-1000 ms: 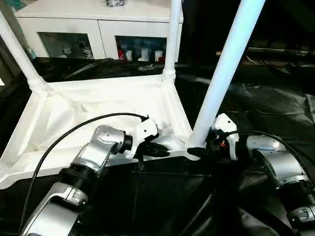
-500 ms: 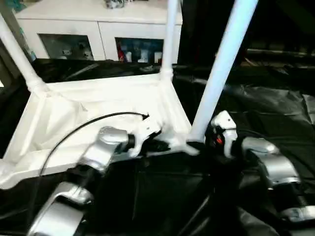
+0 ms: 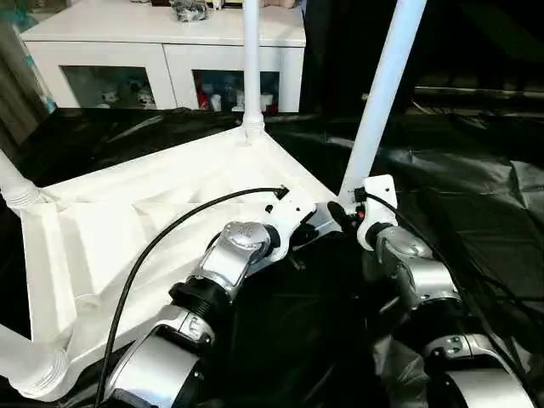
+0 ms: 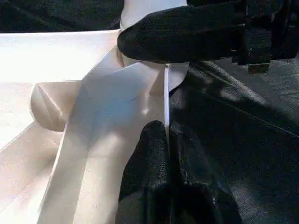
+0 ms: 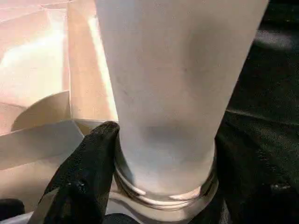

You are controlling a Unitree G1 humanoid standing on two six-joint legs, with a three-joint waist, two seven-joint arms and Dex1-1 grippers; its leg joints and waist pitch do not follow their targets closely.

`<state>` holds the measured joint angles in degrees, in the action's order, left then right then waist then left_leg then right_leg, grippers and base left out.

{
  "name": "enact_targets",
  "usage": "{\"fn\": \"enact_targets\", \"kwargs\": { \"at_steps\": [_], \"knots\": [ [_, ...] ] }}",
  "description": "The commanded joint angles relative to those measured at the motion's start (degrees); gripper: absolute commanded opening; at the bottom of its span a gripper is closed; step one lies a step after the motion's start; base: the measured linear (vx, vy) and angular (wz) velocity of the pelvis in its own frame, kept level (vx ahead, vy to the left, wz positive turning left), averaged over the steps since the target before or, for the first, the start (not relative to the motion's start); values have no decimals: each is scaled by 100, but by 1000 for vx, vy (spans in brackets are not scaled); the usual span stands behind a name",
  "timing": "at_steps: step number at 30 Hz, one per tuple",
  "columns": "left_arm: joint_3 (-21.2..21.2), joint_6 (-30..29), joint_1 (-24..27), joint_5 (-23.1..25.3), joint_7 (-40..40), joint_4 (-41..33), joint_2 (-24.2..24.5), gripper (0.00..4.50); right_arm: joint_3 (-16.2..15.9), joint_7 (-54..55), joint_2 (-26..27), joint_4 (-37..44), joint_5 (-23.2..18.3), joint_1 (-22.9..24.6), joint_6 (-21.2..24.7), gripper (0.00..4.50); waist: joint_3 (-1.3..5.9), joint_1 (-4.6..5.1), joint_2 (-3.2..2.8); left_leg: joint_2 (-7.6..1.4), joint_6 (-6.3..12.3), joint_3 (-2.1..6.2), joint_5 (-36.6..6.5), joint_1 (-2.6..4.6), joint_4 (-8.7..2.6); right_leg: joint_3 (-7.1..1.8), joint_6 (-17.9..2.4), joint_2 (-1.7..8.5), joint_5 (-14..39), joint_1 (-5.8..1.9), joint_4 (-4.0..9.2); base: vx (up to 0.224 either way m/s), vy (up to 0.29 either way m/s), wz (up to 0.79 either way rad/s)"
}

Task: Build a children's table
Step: Rotate leg to tighten

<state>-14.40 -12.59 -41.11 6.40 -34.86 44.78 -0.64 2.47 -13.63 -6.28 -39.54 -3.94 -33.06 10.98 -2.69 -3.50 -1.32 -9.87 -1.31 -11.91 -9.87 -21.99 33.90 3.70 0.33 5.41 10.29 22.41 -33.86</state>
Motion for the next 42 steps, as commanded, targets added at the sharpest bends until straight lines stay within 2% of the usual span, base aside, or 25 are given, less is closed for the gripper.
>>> {"fn": "enact_targets", "kwargs": {
  "at_steps": [1, 3, 4, 5, 8, 10, 11, 13, 14, 15, 17, 19, 20, 22, 25, 29, 30, 32, 34, 40, 42],
  "knots": [
    [-91, 228, -144, -14, -9, 75, -128, 0, -224, -174, 246, -155, -9, -23, -92, 328, 317, 17, 64, -322, -48, 229, -2095, 165, -476, -227, -935, 381, 2295, -108, 558, 0, 0, 0],
    [-102, 261, -138, 9, -36, 83, -36, 0, -241, -314, 204, -82, -35, -15, -176, 344, 320, 20, 62, -326, -37, 233, -2099, 155, -481, -226, -948, 380, 2269, -119, 548, 0, 0, 0],
    [-88, 288, -130, 4, -84, 85, 29, 0, -246, -408, 140, -6, -44, -2, -215, 351, 317, 15, 85, -328, -16, 235, -2086, 147, -484, -224, -945, 386, 2287, -123, 546, 0, 0, 0],
    [-75, 307, -125, -1, -119, 87, 70, 0, -250, -466, 95, 44, -46, 8, -237, 376, 315, 15, 80, -324, -7, 230, -2083, 145, -481, -227, -942, 386, 2306, -120, 550, 0, 0, 0],
    [-39, 491, -51, -31, -587, -23, 469, 0, -415, -1499, -481, 622, -169, 81, 53, 388, 329, -15, 93, -325, 110, 223, -1887, 112, -467, -236, -913, 386, 2136, -153, 537, 0, 0, 0],
    [-31, 593, -19, -72, -764, -70, 561, 0, -465, -1799, -658, 773, -206, 119, 129, 388, 331, -24, 85, -322, 181, 217, -1754, 91, -461, -236, -949, 376, 1967, -165, 509, 0, 0, 0],
    [-15, 629, 34, -157, -1077, -162, 744, 0, -597, -2461, -1029, 1047, -269, 223, 152, 388, 341, -26, 69, -329, 202, 217, -1676, 91, -454, -238, -989, 375, 1832, -168, 481, 0, 0, 0],
    [-31, 740, 69, -198, -1283, -219, 842, 0, -683, -2787, -1210, 1176, -283, 288, 136, 388, 342, -43, 77, -346, 263, 201, -1559, 96, -442, -243, -1101, 377, 1591, -170, 460, 0, 0, 0],
    [-55, 821, 136, -318, -1683, -345, 965, 0, -781, -3215, -1450, 1336, -296, 390, 43, 388, 358, -46, 57, -349, 301, 195, -1444, 83, -427, -241, -1183, 377, 1359, -189, 428, 0, 0, 0],
    [-76, 842, 171, -376, -1895, -425, 1035, 0, -802, -3402, -1538, 1409, -348, 434, 69, 388, 358, -53, 63, -353, 327, 200, -1386, 72, -425, -240, -1215, 376, 1253, -199, 412, 0, 0, 0],
    [-124, 870, 241, -487, -2312, -586, 1181, 0, -840, -3774, -1708, 1559, -472, 521, 147, 388, 388, -72, 59, -367, 467, 190, -1092, 57, -391, -233, -1444, 375, 733, -228, 329, 0, 0, 0],
    [-148, 839, 273, -544, -2510, -661, 1242, 0, -882, -3915, -1782, 1621, -479, 559, 138, 388, 405, -78, 51, -362, 549, 169, -907, 67, -363, -222, -1613, 349, 352, -214, 280, 0, 0, 0],
    [-189, 672, 354, -732, -2981, -876, 1366, 0, -1051, -4311, -1973, 1774, -471, 653, 204, 388, 426, -102, 43, -363, 609, 164, -780, 74, -340, -217, -1689, 348, 135, -226, 244, 0, 0, 0],
    [-206, 565, 407, -837, -3247, -1020, 1438, 0, -1204, -4637, -2123, 1896, -478, 726, 267, 388, 417, -141, 53, -374, 713, 145, -650, 68, -326, -219, -1771, 340, -76, -210, 216, 0, 0, 0],
    [-216, 474, 463, -903, -3437, -1147, 1488, 0, -1319, -4816, -2223, 1939, -435, 750, 279, 388, 385, -198, 39, -386, 645, 135, -945, 99, -341, -228, -1722, 363, 445, -179, 280, 0, 0, 0],
    [-213, 301, 573, -1037, -3668, -1387, 1540, 0, -1418, -4881, -2276, 1810, -252, 706, 196, 388, 354, -208, 53, -398, 324, 158, -1294, 116, -395, -240, -1538, 367, 1122, -167, 331, 0, 0, 0],
    [-213, 294, 585, -1047, -3663, -1410, 1546, 0, -1413, -4894, -2270, 1816, -272, 709, 215, 371, 351, -207, 49, -395, 276, 161, -1352, 123, -403, -244, -1495, 369, 1222, -163, 346, 0, 0, 0],
    [-222, 280, 603, -1046, -3657, -1441, 1558, 0, -1435, -4931, -2284, 1835, -298, 717, 239, 371, 352, -203, 58, -394, 242, 167, -1400, 121, -407, -248, -1450, 373, 1273, -167, 351, 0, 0, 0],
    [-225, 268, 609, -1044, -3661, -1454, 1564, 0, -1451, -4946, -2297, 1847, -304, 720, 248, 343, 361, -204, 58, -391, 256, 171, -1315, 113, -401, -249, -1433, 377, 1196, -175, 342, 0, 0, 0],
    [-189, 202, 617, -1006, -3669, -1513, 1578, 0, -1448, -5004, -2282, 1899, -323, 744, 307, 299, 388, -207, 53, -375, 412, 161, -976, 91, -361, -240, -1522, 362, 739, -191, 290, 0, 0, 0],
    [-198, 188, 629, -1008, -3661, -1533, 1589, 0, -1448, -5028, -2274, 1907, -323, 766, 304, 283, 386, -206, 51, -373, 435, 158, -994, 93, -357, -236, -1542, 358, 748, -189, 292, 0, 0, 0]
  ]
}}
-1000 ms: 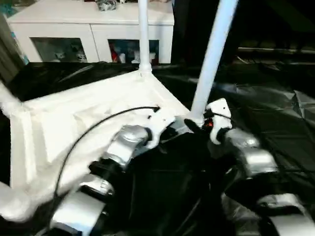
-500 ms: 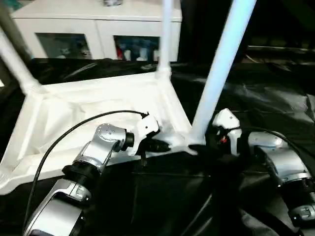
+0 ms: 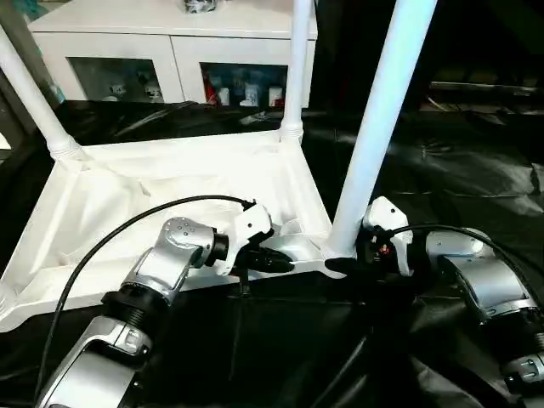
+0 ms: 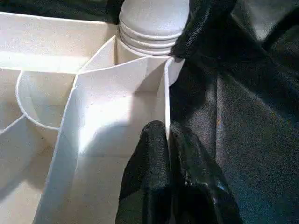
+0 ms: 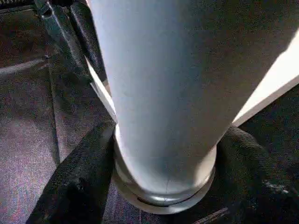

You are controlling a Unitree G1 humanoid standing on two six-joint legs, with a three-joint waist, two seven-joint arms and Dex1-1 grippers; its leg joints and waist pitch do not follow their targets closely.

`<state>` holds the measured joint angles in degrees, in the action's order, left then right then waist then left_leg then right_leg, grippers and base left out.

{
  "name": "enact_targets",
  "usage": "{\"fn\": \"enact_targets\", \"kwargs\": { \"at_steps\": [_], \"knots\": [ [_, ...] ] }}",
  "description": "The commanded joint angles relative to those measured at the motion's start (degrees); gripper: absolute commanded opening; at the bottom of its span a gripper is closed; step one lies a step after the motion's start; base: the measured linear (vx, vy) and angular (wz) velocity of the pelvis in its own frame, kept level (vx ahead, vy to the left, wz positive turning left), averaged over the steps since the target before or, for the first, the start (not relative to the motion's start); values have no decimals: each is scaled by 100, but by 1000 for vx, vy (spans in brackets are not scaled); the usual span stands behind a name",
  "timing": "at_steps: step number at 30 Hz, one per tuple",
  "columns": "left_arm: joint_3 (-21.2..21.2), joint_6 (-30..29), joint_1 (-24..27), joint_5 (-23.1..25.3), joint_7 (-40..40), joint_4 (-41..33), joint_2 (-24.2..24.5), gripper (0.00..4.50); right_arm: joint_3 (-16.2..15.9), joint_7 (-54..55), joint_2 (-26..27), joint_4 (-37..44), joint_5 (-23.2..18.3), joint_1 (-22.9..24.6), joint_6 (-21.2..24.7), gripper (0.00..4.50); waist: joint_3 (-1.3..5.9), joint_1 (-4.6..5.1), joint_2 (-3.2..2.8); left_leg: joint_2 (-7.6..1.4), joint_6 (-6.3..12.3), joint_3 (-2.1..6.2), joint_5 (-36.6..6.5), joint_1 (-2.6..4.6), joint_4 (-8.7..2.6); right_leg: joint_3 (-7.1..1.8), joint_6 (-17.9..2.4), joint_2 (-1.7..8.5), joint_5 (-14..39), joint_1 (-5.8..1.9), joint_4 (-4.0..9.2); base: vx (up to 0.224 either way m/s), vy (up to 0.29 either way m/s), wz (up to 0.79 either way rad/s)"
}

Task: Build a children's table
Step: Rotate leg to tighten

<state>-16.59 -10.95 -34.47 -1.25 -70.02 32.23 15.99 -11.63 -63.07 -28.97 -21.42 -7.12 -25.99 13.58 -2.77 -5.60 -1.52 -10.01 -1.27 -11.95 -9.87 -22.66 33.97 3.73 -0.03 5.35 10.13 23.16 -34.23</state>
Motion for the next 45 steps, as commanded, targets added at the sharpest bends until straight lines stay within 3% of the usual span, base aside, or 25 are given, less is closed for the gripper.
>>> {"fn": "enact_targets", "kwargs": {
  "at_steps": [1, 7, 10, 13, 15, 16, 17, 20, 24, 26, 27, 32, 34, 36, 40, 45],
  "knots": [
    [19, 20, -26, -243, -142, -288, -72, 0, -41, -85, -1, 101, -8, 72, 46, 278, 393, 5, 72, -360, 429, 163, -1009, 161, -366, -239, -1502, 363, 791, -263, 334, 0, 0, 0],
    [7, -18, 6, -210, -83, -316, -79, 0, 12, 9, 129, 109, -127, 180, 119, 272, 396, 5, 69, -363, 400, 169, -1028, 160, -369, -239, -1489, 362, 810, -268, 330, 0, 0, 0],
    [64, 116, -117, 151, 860, 77, -292, 0, 255, 756, 478, -232, -89, 152, 154, 272, 388, 27, 66, -360, 353, 175, -1108, 173, -376, -238, -1497, 361, 876, -253, 351, 0, 0, 0],
    [140, 198, -202, 289, 1443, 367, -491, 0, 525, 1576, 833, -587, -54, 68, 207, 272, 346, 81, 66, -328, 123, 182, -1562, 206, -406, -237, -1353, 376, 1633, -232, 446, 0, 0, 0],
    [228, -127, -347, 406, 2356, 593, -960, 0, 1073, 3197, 1573, -1061, -118, -53, 237, 272, 335, 118, 45, -341, -64, 212, -1769, 222, -449, -243, -1176, 379, 1996, -208, 481, 0, 0, 0],
    [228, -127, -347, 406, 2356, 593, -960, 0, 1073, 3197, 1573, -1061, -118, -53, 237, 272, 329, 134, 48, -337, -115, 213, -1845, 237, -454, -243, -1148, 375, 2078, -194, 495, 0, 0, 0],
    [248, -190, -374, 425, 2537, 625, -1053, 0, 1148, 3438, 1685, -1111, -128, -70, 225, 272, 340, 151, 70, -324, -168, 238, -1911, 230, -461, -226, -1076, 384, 2189, -227, 503, 0, 0, 0],
    [284, -426, -497, 462, 3252, 790, -1604, 0, 1353, 4481, 2212, -1345, -16, -223, 67, 272, 337, 194, 42, -321, -186, 221, -1985, 253, -464, -243, -1053, 373, 2095, -184, 534, 0, 0, 0],
    [149, -250, -585, 596, 3452, 969, -1846, 0, 1257, 4633, 2389, -1505, 173, -387, -84, 272, 344, 206, 36, -301, -74, 218, -1928, 222, -458, -240, -999, 364, 1987, -208, 549, 0, 0, 0],
    [116, -160, -615, 641, 3454, 1042, -1844, 0, 1232, 4590, 2404, -1559, 215, -444, -169, 272, 348, 206, 33, -301, -33, 216, -1898, 219, -460, -240, -998, 358, 1911, -210, 547, 0, 0, 0],
    [120, -162, -619, 646, 3458, 1059, -1840, 0, 1237, 4543, 2417, -1565, 199, -461, -228, 328, 351, 207, 36, -300, -23, 217, -1889, 213, -458, -238, -1010, 360, 1885, -217, 539, 0, 0, 0],
    [52, -37, -625, 762, 3299, 1026, -1593, 0, 1105, 4150, 2284, -1365, 197, -472, -464, 348, 352, 216, 42, -311, 47, 222, -1856, 188, -465, -235, -1016, 368, 1878, -232, 532, 0, 0, 0],
    [36, -15, -612, 769, 3180, 972, -1508, 0, 1112, 3942, 2192, -1309, 153, -488, -467, 379, 355, 210, 59, -308, 83, 217, -1817, 184, -457, -235, -1029, 370, 1858, -236, 526, 0, 0, 0],
    [85, -9, -585, 690, 3005, 907, -1408, 0, 1070, 3385, 2007, -1144, -2, -474, -303, 389, 355, 207, 57, -311, 156, 213, -1732, 167, -452, -236, -1064, 372, 1769, -255, 517, 0, 0, 0],
    [62, 113, -488, 622, 2431, 820, -987, 0, 618, 1636, 1021, -688, -35, -256, -276, 389, 365, 183, 66, -320, 305, 201, -1511, 147, -423, -236, -1127, 374, 1486, -278, 485, 0, 0, 0],
    [11, 389, -301, 326, 1489, 501, -683, 0, 612, 881, 511, -507, -120, -171, -295, 389, 397, 177, 94, -334, 517, 200, -1138, 116, -379, -218, -1380, 383, 1024, -313, 399, 0, 0, 0]
  ]
}}
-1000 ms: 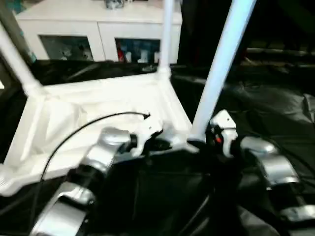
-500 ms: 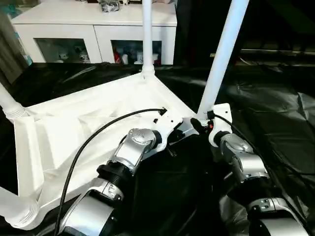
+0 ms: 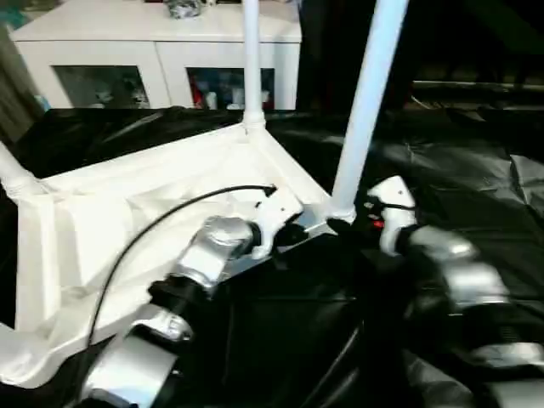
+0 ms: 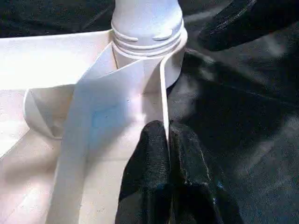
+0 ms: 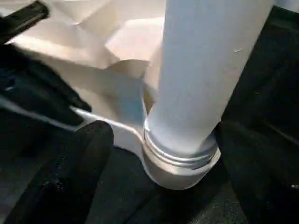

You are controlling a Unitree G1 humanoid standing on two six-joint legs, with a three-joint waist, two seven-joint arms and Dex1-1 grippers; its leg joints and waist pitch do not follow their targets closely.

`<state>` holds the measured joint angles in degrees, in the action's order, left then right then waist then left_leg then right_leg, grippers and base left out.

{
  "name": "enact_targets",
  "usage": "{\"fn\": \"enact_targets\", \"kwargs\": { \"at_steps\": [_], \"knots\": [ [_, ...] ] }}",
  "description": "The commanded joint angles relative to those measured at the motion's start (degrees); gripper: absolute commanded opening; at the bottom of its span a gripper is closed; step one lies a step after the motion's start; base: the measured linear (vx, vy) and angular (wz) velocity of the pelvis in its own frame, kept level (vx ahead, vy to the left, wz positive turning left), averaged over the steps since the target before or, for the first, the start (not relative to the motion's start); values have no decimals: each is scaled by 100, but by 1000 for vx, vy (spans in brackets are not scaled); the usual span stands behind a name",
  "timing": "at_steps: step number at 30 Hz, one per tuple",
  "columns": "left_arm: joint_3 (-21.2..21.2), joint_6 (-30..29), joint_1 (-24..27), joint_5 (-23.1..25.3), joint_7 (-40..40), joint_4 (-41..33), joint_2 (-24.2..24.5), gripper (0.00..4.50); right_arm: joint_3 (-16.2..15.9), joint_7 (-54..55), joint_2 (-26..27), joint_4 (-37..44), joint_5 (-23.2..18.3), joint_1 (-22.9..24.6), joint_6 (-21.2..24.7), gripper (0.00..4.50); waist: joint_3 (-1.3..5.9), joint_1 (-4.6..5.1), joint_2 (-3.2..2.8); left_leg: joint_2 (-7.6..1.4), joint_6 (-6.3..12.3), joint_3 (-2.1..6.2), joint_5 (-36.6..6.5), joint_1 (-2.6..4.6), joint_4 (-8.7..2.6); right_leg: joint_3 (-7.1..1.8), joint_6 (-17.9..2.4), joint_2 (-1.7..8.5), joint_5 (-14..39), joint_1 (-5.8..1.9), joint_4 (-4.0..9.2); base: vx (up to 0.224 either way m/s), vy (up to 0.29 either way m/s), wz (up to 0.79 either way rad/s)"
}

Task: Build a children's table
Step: Rotate leg to tighten

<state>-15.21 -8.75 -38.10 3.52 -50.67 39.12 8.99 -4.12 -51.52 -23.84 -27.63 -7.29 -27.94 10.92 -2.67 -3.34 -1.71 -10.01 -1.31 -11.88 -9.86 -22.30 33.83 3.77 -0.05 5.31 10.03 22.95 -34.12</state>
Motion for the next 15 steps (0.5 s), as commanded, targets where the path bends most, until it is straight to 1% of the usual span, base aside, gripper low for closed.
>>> {"fn": "enact_targets", "kwargs": {
  "at_steps": [1, 2, 3, 4, 5, 6, 7, 8, 9, 10, 11, 12, 13, 14, 15],
  "knots": [
    [-149, 183, 135, -255, -722, -340, 95, 0, -139, -379, -87, 130, -92, 31, -49, 389, 385, -55, 113, -336, 553, 184, -1094, 80, -360, -222, -1417, 386, 984, -289, 386, 0, 0, 0],
    [-196, 97, 241, -412, -1163, -599, 229, 0, -150, -577, -220, 125, -102, 21, -59, 389, 386, -70, 92, -348, 573, 170, -1041, 93, -354, -221, -1501, 369, 886, -268, 365, 0, 0, 0],
    [-216, 71, 268, -436, -1262, -669, 278, 0, -166, -644, -268, 99, -98, 9, -92, 389, 394, -78, 99, -356, 594, 156, -987, 100, -345, -223, -1573, 354, 763, -260, 343, 0, 0, 0],
    [-227, 61, 277, -442, -1305, -698, 305, 0, -177, -688, -298, 77, -96, -3, -115, 389, 397, -87, 93, -361, 602, 160, -947, 99, -343, -223, -1596, 355, 693, -261, 325, 0, 0, 0],
    [-232, 47, 292, -480, -1388, -737, 338, 0, -213, -820, -345, 78, -125, -6, -125, 389, 393, -120, 93, -369, 626, 137, -966, 137, -334, -226, -1623, 344, 686, -224, 337, 0, 0, 0],
    [-233, 47, 293, -482, -1391, -739, 339, 0, -215, -825, -347, 79, -126, -6, -125, 389, 381, -150, 81, -372, 613, 143, -997, 124, -342, -227, -1617, 355, 757, -233, 334, 0, 0, 0],
    [-236, 36, 304, -513, -1453, -766, 361, 0, -239, -924, -379, 81, -147, -7, -130, 389, 381, -174, 79, -375, 591, 141, -1022, 132, -343, -228, -1602, 356, 800, -227, 338, 0, 0, 0],
    [-231, 38, 330, -569, -1561, -810, 392, 0, -267, -1089, -403, 109, -171, -4, -108, 389, 375, -188, 94, -376, 545, 141, -1077, 136, -351, -231, -1574, 357, 883, -224, 347, 0, 0, 0],
    [-229, 38, 332, -571, -1566, -815, 393, 0, -268, -1096, -402, 111, -171, -3, -108, 389, 374, -203, 95, -380, 500, 148, -1128, 136, -359, -232, -1553, 371, 959, -231, 346, 0, 0, 0],
    [-219, 28, 353, -592, -1604, -854, 403, 0, -291, -1167, -398, 138, -167, 7, -92, 389, 370, -199, 99, -377, 488, 149, -1139, 125, -363, -232, -1536, 370, 989, -235, 348, 0, 0, 0],
    [-216, -7, 380, -617, -1644, -918, 421, 0, -338, -1256, -396, 166, -164, 23, -67, 389, 368, -201, 108, -377, 457, 153, -1173, 126, -368, -232, -1501, 374, 1065, -235, 353, 0, 0, 0],
    [-216, -7, 380, -617, -1644, -918, 421, 0, -338, -1256, -396, 166, -164, 23, -67, 389, 366, -203, 104, -376, 433, 152, -1201, 134, -369, -236, -1473, 377, 1134, -229, 363, 0, 0, 0],
    [-212, -40, 392, -633, -1657, -957, 434, 0, -449, -1365, -416, 131, -89, 51, -108, 389, 364, -198, 127, -371, 431, 149, -1196, 128, -367, -237, -1462, 378, 1159, -231, 367, 0, 0, 0],
    [-208, -50, 396, -635, -1666, -971, 440, 0, -461, -1375, -412, 101, -67, 51, -133, 389, 363, -207, 117, -369, 415, 151, -1206, 129, -367, -238, -1439, 381, 1225, -229, 371, 0, 0, 0],
    [-208, -50, 396, -635, -1666, -971, 440, 0, -461, -1375, -412, 101, -67, 51, -133, 363, 365, -203, 118, -367, 405, 154, -1180, 127, -368, -240, -1422, 381, 1232, -230, 370, 0, 0, 0]
  ]
}}
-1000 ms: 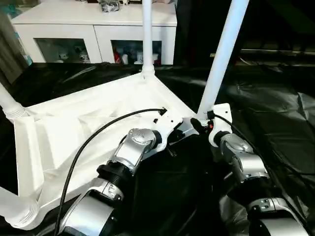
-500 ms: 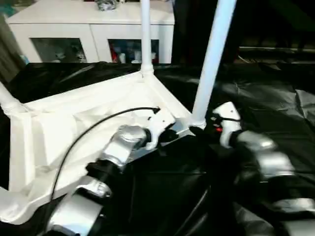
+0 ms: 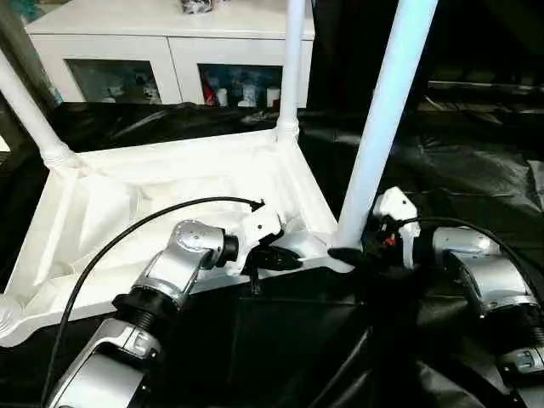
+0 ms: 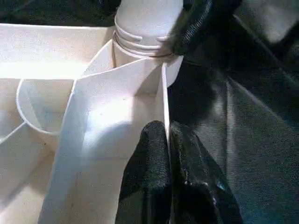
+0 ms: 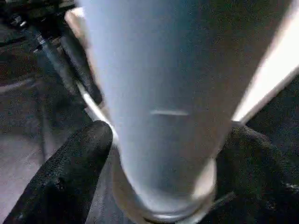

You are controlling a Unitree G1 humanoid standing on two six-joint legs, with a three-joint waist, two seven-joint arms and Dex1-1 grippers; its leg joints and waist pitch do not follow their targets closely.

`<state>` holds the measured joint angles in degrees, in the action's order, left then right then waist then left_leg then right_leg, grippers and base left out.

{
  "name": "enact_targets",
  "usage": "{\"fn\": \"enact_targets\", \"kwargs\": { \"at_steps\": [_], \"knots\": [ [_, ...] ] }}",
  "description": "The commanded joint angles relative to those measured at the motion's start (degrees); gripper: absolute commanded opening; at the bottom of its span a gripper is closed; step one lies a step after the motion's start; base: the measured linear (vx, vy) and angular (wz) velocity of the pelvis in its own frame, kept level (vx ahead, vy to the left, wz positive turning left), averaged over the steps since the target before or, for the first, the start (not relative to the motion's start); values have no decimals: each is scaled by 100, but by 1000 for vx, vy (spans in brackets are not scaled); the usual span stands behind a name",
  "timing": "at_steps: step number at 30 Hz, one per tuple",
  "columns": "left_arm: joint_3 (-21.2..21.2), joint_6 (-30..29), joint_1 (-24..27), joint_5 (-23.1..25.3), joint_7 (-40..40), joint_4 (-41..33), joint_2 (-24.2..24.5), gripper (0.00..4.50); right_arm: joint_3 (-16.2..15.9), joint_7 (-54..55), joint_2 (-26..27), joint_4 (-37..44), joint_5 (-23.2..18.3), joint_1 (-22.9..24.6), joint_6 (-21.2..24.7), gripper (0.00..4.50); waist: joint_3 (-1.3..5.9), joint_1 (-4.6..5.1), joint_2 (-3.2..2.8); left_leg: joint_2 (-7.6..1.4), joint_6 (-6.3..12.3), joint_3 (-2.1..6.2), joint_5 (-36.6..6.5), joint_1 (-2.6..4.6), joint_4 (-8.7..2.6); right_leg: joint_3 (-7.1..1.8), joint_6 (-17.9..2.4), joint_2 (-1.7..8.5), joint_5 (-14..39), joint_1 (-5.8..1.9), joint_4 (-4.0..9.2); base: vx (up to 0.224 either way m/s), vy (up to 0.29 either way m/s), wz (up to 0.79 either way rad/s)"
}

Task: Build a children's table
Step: Rotate leg to tighten

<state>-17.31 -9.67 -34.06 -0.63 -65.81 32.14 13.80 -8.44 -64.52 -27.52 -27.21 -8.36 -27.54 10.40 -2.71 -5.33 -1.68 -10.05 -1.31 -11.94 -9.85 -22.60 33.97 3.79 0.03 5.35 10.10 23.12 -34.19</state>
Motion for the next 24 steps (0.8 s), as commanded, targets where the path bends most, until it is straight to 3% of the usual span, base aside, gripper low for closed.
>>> {"fn": "enact_targets", "kwargs": {
  "at_steps": [1, 3, 9, 18, 24],
  "knots": [
    [11, 31, -3, -220, -143, -284, -40, 0, -20, -71, -38, 14, 44, 2, -101, 355, 368, 0, 134, -363, 406, 158, -1177, 156, -383, -242, -1424, 374, 1228, -247, 380, 0, 0, 0],
    [12, 30, -6, -222, -145, -280, -35, 0, -22, -66, -46, -7, 24, -9, -98, 352, 370, -1, 128, -359, 411, 160, -1136, 154, -379, -242, -1408, 373, 1220, -246, 378, 0, 0, 0],
    [35, 10, -13, -216, -144, -289, -26, 0, 20, -92, -68, -43, 5, -23, -83, 286, 385, -8, 123, -354, 493, 156, -976, 144, -360, -236, -1461, 365, 983, -257, 347, 0, 0, 0],
    [74, 28, -94, -42, 257, -75, -68, 0, 71, 312, 83, -325, 86, 33, -113, 266, 390, -10, 112, -353, 488, 157, -989, 154, -353, -234, -1468, 361, 997, -255, 351, 0, 0, 0],
    [301, -206, -413, 204, 1617, 525, -590, 0, 501, 2087, 783, -896, 171, 60, 121, 265, 356, 80, 118, -331, 188, 181, -1384, 181, -404, -239, -1304, 365, 1615, -238, 437, 0, 0, 0]
  ]
}}
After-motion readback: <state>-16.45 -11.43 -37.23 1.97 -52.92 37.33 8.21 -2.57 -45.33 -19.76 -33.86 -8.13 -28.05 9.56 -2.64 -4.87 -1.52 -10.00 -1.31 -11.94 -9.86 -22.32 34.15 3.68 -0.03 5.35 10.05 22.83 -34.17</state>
